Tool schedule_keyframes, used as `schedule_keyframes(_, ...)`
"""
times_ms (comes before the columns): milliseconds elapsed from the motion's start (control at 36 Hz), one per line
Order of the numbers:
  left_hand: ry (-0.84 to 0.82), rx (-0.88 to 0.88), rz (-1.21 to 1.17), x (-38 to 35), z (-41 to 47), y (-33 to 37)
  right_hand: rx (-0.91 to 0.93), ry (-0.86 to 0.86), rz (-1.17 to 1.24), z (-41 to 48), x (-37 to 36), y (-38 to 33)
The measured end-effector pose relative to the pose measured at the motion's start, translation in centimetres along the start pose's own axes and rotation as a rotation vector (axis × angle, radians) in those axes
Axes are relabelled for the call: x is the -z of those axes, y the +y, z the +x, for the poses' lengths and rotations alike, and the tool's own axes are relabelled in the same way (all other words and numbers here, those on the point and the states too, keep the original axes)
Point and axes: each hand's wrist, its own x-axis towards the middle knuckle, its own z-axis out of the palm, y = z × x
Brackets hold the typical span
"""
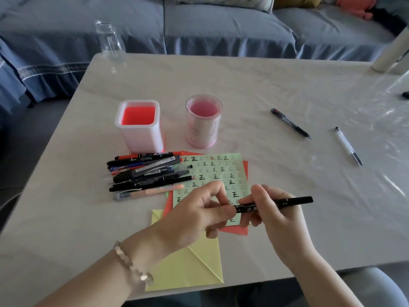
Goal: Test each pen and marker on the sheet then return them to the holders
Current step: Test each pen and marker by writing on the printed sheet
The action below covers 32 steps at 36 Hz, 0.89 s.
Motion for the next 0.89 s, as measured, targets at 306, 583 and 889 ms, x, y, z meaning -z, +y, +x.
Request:
schedule_keyframes(306,0.182,-0.241,0.731,1.9,-0.2,0.1,0.022,-0.081,-0.119,1.3,-1.4,0.0)
schedule_keyframes(583,0.945,-0.344,1.387,11.5,-0.4,-4.3,-0.182,-0.191,-0.226,2.6,-2.0,2.7)
schedule_keyframes(889,0.562,-0.526,1.283,2.5,4.1,-4.7,-0.161,-0.107,-0.459,4.7,2.3,4.3)
